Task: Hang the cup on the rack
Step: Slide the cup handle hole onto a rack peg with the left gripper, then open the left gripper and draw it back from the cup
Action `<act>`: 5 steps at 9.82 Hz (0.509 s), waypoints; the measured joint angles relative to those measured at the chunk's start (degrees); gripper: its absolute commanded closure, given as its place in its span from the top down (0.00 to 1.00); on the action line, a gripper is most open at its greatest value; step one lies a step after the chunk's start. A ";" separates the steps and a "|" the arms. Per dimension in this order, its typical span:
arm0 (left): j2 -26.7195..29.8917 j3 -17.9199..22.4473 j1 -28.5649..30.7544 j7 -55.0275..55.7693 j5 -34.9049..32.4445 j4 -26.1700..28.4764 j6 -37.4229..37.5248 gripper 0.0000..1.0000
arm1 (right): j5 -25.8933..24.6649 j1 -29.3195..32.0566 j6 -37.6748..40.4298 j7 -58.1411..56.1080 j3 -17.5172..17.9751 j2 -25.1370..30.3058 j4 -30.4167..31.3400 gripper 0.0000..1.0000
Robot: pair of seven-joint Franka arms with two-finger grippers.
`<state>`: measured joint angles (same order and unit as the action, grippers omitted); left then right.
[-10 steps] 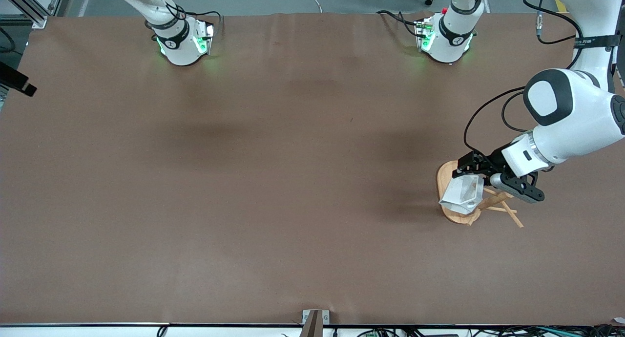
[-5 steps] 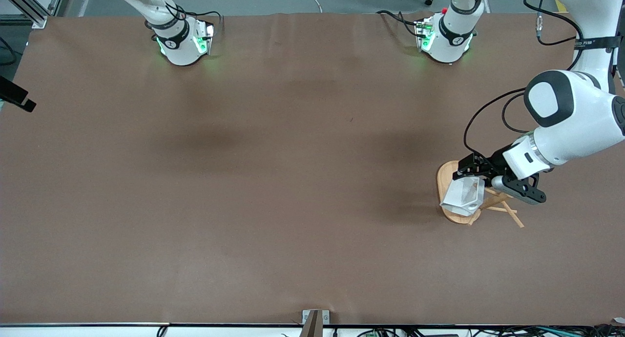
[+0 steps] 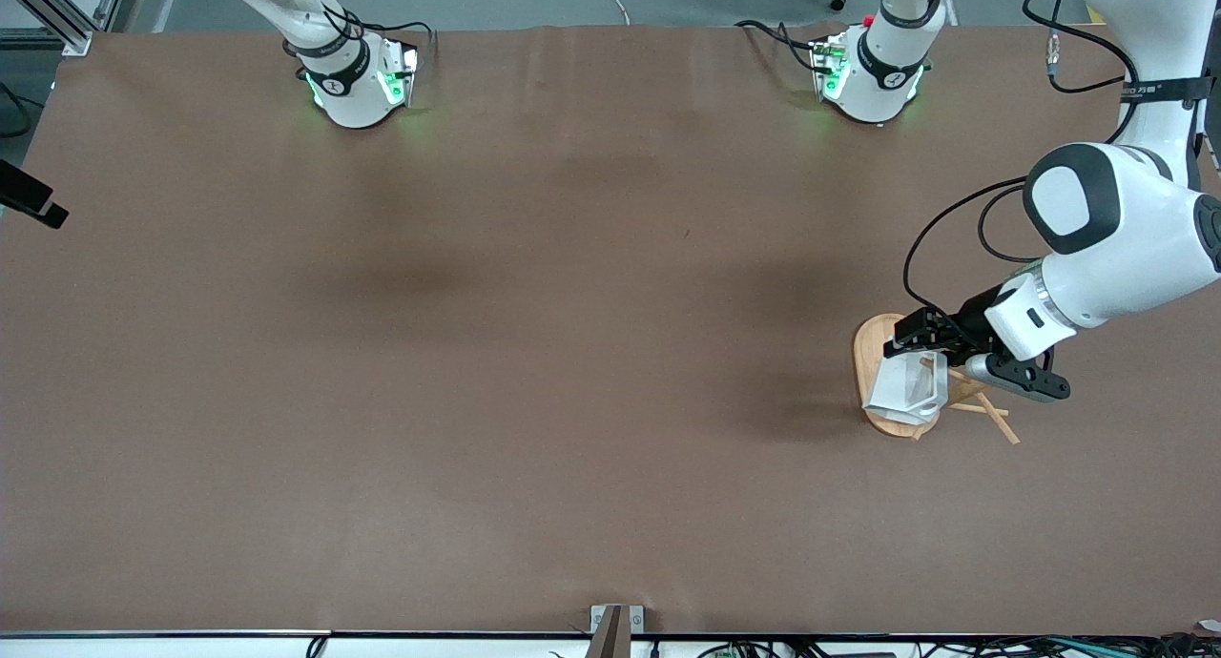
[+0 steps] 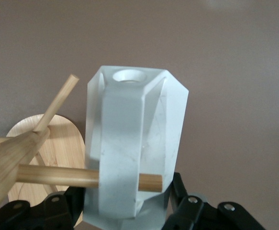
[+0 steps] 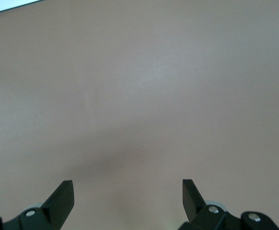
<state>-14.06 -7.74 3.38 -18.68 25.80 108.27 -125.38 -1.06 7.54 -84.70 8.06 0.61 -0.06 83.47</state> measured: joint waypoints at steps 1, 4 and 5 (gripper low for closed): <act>0.00 0.01 0.37 2.01 0.00 0.01 0.99 1.00 | 0.00 0.02 0.00 0.00 -0.03 0.00 0.00 1.00; 1.18 0.00 1.29 3.42 0.00 0.32 1.87 1.00 | 0.00 0.02 -0.07 -0.01 -0.05 0.00 -0.01 1.00; 2.32 0.01 1.82 3.42 0.00 0.88 2.45 1.00 | 0.00 0.03 -0.16 -0.01 -0.06 0.00 -0.01 1.00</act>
<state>-11.74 -7.74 5.21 -15.26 25.80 109.15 -122.93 -1.06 7.56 -84.86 8.05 0.55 -0.06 83.47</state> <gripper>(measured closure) 0.000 0.000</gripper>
